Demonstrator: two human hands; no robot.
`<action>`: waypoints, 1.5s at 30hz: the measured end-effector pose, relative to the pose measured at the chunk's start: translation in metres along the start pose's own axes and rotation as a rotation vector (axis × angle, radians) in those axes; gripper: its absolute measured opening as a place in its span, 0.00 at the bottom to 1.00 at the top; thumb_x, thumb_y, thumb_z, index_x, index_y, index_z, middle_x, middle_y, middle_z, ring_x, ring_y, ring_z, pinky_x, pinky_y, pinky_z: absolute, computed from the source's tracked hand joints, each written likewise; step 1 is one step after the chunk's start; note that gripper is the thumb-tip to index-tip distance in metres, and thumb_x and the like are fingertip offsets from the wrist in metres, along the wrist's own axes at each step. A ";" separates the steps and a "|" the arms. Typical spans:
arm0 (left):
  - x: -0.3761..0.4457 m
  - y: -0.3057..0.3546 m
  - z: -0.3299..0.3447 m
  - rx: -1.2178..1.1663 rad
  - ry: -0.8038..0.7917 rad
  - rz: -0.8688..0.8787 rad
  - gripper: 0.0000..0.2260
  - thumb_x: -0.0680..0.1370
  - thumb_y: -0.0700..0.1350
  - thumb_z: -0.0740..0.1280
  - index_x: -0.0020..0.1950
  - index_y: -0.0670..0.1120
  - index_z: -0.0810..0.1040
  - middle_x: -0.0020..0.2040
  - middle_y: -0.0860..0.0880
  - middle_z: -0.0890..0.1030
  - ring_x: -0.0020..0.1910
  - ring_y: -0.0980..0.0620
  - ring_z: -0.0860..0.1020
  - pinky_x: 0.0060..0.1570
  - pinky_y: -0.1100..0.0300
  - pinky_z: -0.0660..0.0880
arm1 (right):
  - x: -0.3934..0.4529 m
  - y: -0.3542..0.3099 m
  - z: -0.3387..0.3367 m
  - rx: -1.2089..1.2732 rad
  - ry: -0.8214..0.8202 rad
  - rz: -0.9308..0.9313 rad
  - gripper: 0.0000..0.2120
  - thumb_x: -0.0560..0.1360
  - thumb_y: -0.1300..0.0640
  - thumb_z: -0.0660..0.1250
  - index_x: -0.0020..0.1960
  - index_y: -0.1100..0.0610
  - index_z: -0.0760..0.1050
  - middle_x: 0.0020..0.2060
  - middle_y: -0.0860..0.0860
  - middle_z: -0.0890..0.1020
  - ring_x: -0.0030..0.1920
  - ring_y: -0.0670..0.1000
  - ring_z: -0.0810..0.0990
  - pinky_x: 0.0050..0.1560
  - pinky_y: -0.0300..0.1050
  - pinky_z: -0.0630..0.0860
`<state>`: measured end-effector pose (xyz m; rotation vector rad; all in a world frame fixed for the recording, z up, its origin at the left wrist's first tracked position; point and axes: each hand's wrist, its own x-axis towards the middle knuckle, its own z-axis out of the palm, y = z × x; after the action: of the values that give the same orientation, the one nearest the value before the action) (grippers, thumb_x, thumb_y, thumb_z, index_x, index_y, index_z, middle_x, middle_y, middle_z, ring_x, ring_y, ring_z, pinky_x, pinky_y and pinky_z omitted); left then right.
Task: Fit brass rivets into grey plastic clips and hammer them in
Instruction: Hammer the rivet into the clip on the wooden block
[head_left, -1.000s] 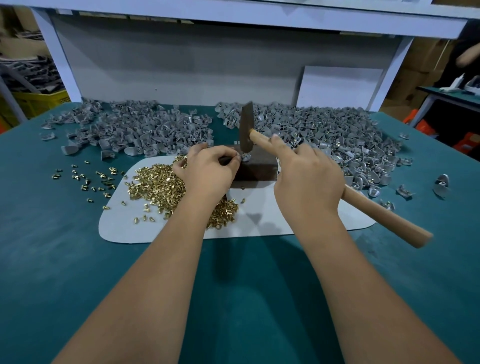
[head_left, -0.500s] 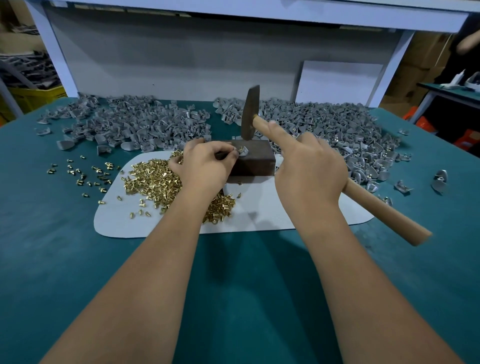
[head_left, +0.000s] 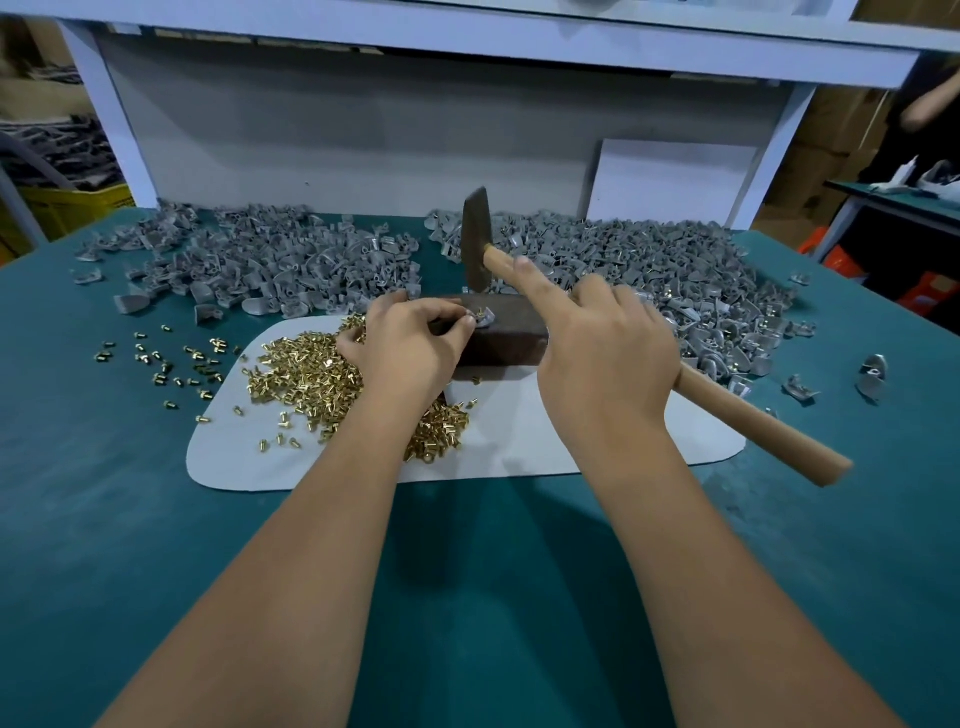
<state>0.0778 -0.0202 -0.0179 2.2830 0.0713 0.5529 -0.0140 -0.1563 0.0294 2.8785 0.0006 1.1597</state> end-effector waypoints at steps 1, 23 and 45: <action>0.000 -0.001 0.000 0.006 -0.007 0.000 0.05 0.74 0.58 0.70 0.48 0.63 0.83 0.63 0.58 0.77 0.72 0.56 0.61 0.66 0.43 0.54 | 0.000 -0.002 0.002 -0.011 -0.035 -0.020 0.28 0.76 0.64 0.60 0.72 0.43 0.66 0.45 0.54 0.78 0.46 0.58 0.76 0.44 0.48 0.67; -0.003 0.003 -0.001 0.013 -0.003 -0.018 0.07 0.75 0.59 0.69 0.50 0.61 0.83 0.68 0.55 0.74 0.73 0.58 0.60 0.69 0.44 0.52 | -0.001 -0.005 0.001 -0.026 0.004 0.038 0.27 0.77 0.64 0.60 0.72 0.44 0.66 0.45 0.54 0.78 0.44 0.58 0.76 0.42 0.48 0.65; -0.002 0.005 0.000 -0.057 0.008 -0.028 0.05 0.74 0.58 0.71 0.40 0.67 0.78 0.57 0.63 0.79 0.72 0.57 0.61 0.65 0.44 0.51 | 0.000 -0.003 0.003 0.002 0.018 0.064 0.29 0.75 0.64 0.63 0.72 0.43 0.66 0.45 0.54 0.79 0.44 0.58 0.77 0.40 0.47 0.62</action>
<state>0.0756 -0.0237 -0.0151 2.2213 0.0897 0.5431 -0.0119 -0.1537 0.0270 2.8902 -0.0906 1.1968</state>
